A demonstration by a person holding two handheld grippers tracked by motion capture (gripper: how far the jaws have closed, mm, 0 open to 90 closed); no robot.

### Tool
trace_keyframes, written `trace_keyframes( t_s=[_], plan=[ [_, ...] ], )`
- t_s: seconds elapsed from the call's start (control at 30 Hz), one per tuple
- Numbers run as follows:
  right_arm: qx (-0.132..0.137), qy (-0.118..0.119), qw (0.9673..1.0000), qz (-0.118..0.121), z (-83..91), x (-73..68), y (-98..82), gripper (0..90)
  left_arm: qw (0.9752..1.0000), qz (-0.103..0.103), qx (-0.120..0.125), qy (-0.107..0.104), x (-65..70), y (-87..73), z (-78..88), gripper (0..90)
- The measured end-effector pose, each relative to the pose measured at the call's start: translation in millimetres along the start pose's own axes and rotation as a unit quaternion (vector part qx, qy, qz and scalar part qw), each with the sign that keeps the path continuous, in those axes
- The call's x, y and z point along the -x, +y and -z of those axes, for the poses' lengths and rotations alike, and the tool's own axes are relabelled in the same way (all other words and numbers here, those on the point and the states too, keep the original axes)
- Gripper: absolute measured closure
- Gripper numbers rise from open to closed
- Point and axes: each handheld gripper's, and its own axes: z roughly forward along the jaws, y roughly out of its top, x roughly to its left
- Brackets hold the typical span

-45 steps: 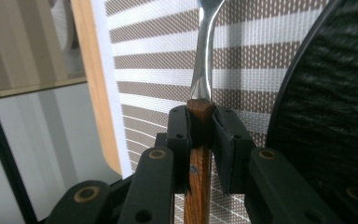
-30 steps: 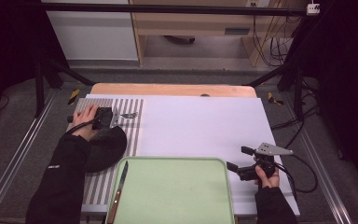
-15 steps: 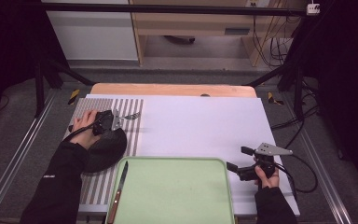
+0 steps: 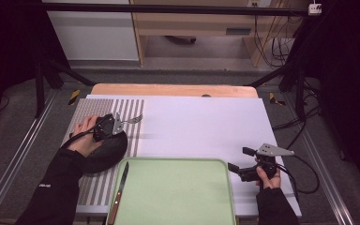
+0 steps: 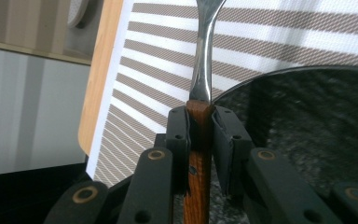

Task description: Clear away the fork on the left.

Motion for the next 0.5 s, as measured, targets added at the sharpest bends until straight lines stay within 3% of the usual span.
trace_keyframes(
  t_s=[0.17,0.5],
  plan=[
    [0.003,-0.001,1.0000,0.001,1.0,0.2,0.3,0.6,0.9994,0.034,0.000,-0.012,3.0,6.3,3.5,76.6],
    [0.000,0.000,1.0000,0.000,0.1,-0.1,0.1,0.6,0.9975,0.067,0.012,-0.018,11.8,16.0,18.0,76.6]
  ],
)
